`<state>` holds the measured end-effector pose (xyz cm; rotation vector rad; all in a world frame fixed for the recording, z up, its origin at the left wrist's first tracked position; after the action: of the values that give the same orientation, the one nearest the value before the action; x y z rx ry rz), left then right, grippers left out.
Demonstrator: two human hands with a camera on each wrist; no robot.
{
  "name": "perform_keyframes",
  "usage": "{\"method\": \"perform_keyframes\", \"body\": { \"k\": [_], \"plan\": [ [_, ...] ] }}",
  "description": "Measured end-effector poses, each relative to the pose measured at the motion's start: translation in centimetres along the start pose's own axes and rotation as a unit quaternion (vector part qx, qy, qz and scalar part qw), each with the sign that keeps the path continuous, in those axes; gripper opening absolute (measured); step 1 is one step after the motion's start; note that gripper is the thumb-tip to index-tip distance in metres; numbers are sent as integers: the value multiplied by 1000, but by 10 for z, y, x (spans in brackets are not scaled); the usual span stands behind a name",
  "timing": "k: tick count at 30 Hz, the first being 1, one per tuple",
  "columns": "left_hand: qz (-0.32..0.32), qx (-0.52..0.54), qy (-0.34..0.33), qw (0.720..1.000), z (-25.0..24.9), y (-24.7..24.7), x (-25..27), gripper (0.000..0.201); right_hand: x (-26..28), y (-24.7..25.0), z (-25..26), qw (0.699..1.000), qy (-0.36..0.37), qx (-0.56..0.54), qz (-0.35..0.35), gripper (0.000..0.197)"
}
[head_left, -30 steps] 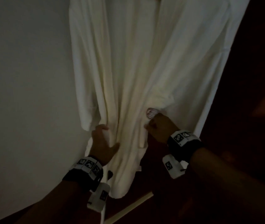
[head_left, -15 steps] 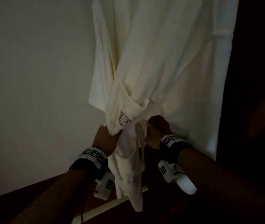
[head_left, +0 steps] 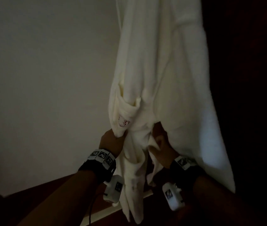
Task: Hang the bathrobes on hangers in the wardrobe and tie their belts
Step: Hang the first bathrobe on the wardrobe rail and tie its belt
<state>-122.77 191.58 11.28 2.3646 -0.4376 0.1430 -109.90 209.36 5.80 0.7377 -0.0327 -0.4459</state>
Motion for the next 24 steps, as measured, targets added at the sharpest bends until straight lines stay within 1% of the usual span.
{"method": "perform_keyframes", "body": {
  "k": [1, 2, 3, 4, 5, 6, 7, 8, 10, 11, 12, 13, 14, 15, 16, 17, 18, 19, 21, 22, 24],
  "plan": [
    [-9, -16, 5, 1000, -2, 2, -1, 47, 17, 3, 12, 999, 38, 3, -32, 51],
    [-17, -30, 10, 999, -3, 4, -2, 47, 34, 3, 25, 997, 77, 8, -30, 55],
    [-21, -43, 14, 999, -3, 6, -3, 47, 50, 1, 38, 995, 99, 0, -9, 56],
    [-19, -54, 14, 998, -1, 7, -4, 47, 64, -2, 50, 994, 106, -18, 18, 52],
    [-8, -64, 9, 998, 2, 7, -4, 46, 79, -3, 66, 993, 110, -35, 40, 43],
    [5, -72, -4, 997, 5, 8, -1, 46, 91, -5, 82, 991, 107, -51, 58, 34],
    [16, -75, -23, 997, 8, 10, 2, 46, 104, -7, 100, 988, 98, -86, 82, 31],
    [39, -68, -46, 996, 12, 12, 7, 47, 114, -11, 114, 982, 81, -146, 94, 30],
    [125, -28, -88, 988, 23, 14, 18, 52, 131, -18, 141, 949, 52, -298, 94, 26],
    [174, -15, -96, 980, 32, 15, 25, 51, 137, -20, 154, 930, 53, -354, 87, 29],
    [219, 2, -89, 972, 43, 18, 32, 47, 142, -22, 164, 919, 57, -382, 75, 34],
    [262, 46, -74, 961, 55, 23, 37, 38, 145, -25, 173, 911, 59, -405, 57, 37],
    [305, 109, -44, 945, 66, 30, 41, 30, 145, -27, 178, 915, 63, -398, 29, 37],
    [342, 183, -6, 922, 78, 38, 45, 29, 147, -30, 183, 924, 73, -376, 4, 35],
    [369, 236, 22, 898, 89, 47, 52, 33, 149, -35, 184, 938, 85, -335, -16, 33],
    [382, 263, 38, 885, 101, 56, 56, 33, 152, -41, 186, 951, 98, -291, -29, 31],
    [384, 257, 34, 886, 111, 66, 62, 29, 156, -47, 185, 964, 118, -238, -36, 28],
    [381, 240, 31, 892, 121, 74, 66, 23, 159, -54, 186, 974, 139, -175, -34, 23],
    [386, 211, 23, 898, 142, 86, 77, 18, 167, -65, 191, 981, 185, -56, -18, 17],
    [394, 202, 19, 897, 152, 90, 83, 18, 170, -70, 195, 980, 197, -20, -9, 22],
    [402, 181, 8, 897, 169, 93, 93, 17, 172, -79, 200, 981, 196, 8, 8, 36]
  ]
}}
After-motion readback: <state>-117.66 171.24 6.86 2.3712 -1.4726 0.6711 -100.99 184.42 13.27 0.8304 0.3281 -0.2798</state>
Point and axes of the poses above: each hand's wrist, its own x-axis away from the middle knuckle, its own y-axis out of the back of the hand, z = x × y, the point moved 6 cm from there along -x, towards the middle knuckle, and after that the axes turned 15 degrees about y, right-handed, at the moved point
